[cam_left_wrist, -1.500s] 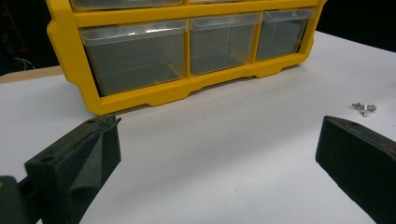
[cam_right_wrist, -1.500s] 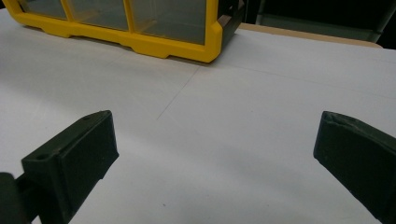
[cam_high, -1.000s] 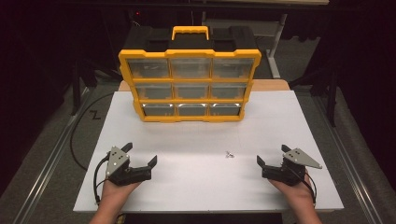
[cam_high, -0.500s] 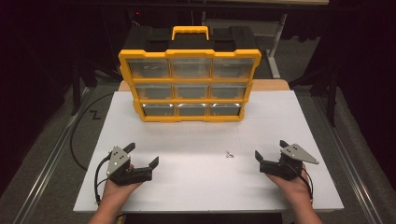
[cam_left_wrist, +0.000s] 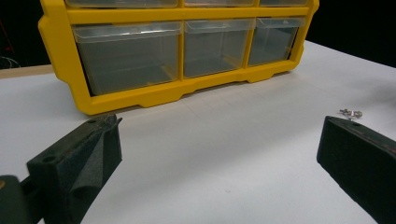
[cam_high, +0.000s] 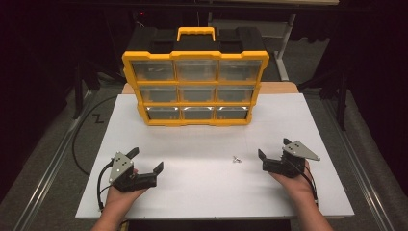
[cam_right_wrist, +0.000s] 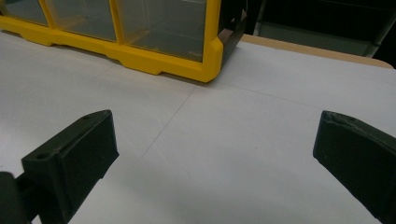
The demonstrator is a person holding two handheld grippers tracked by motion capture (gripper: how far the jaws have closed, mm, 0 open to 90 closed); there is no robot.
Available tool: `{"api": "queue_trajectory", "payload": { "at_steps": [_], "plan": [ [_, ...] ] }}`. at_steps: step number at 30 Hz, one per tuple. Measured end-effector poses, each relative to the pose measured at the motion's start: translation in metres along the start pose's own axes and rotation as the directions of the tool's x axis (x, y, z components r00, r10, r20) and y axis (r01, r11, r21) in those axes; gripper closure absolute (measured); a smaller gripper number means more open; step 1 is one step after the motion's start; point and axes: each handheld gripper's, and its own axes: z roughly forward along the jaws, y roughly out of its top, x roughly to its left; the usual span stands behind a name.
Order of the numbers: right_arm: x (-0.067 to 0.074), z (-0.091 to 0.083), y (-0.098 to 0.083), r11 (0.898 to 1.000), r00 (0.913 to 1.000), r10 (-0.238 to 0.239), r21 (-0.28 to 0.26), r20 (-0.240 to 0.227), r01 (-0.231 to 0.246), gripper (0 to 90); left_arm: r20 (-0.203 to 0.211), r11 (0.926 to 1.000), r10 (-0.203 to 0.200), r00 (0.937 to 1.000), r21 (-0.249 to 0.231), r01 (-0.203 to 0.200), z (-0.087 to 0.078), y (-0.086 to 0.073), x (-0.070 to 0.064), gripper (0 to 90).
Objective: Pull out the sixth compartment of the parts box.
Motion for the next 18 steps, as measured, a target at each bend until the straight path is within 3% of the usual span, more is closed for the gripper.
{"api": "queue_trajectory", "payload": {
  "at_steps": [18],
  "plan": [
    [0.000, 0.024, 0.012, 0.999, 0.9989, -0.047, 0.024, 0.000, 0.047, 0.9, -0.004, 0.9999, 0.016, 0.9999, 0.005, -0.016, 0.001, -0.001, -0.001, 0.3]
  ]
}}
